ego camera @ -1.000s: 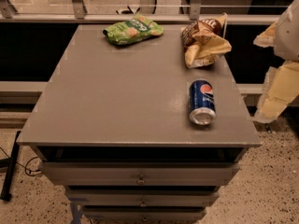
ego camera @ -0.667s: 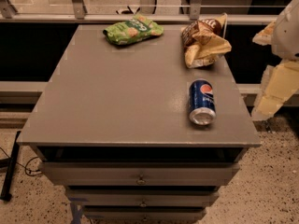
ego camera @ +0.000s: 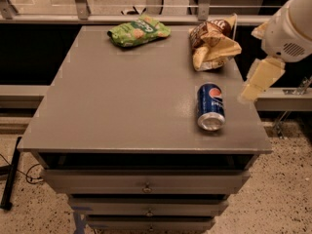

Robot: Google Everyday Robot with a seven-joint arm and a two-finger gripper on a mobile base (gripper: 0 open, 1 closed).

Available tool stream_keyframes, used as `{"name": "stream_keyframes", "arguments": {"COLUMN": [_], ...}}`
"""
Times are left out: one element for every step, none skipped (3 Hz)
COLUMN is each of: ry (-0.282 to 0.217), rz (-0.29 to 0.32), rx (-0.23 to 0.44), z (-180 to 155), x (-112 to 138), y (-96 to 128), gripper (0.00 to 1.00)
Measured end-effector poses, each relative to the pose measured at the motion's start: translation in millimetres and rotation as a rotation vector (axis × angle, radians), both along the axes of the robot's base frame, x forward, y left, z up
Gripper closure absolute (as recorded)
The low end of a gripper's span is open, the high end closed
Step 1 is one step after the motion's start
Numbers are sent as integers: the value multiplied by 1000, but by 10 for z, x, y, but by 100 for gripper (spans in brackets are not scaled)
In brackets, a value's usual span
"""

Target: Pick brown chip bag

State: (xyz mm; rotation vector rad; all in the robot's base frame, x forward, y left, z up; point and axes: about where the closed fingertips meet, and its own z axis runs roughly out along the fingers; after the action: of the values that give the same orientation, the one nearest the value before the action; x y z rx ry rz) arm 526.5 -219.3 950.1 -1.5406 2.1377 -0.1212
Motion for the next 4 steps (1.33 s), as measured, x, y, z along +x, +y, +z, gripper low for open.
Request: {"name": "stream_keyframes", "arguments": {"ry": [-60, -104, -129, -150], "rz": [6, 26, 49, 65], "rx": [70, 158, 232, 252], "z": [-95, -193, -299, -397], "x": [502, 963, 1367, 1714], "y": [133, 363, 565, 624], "gripper": [0, 0, 0, 0]}}
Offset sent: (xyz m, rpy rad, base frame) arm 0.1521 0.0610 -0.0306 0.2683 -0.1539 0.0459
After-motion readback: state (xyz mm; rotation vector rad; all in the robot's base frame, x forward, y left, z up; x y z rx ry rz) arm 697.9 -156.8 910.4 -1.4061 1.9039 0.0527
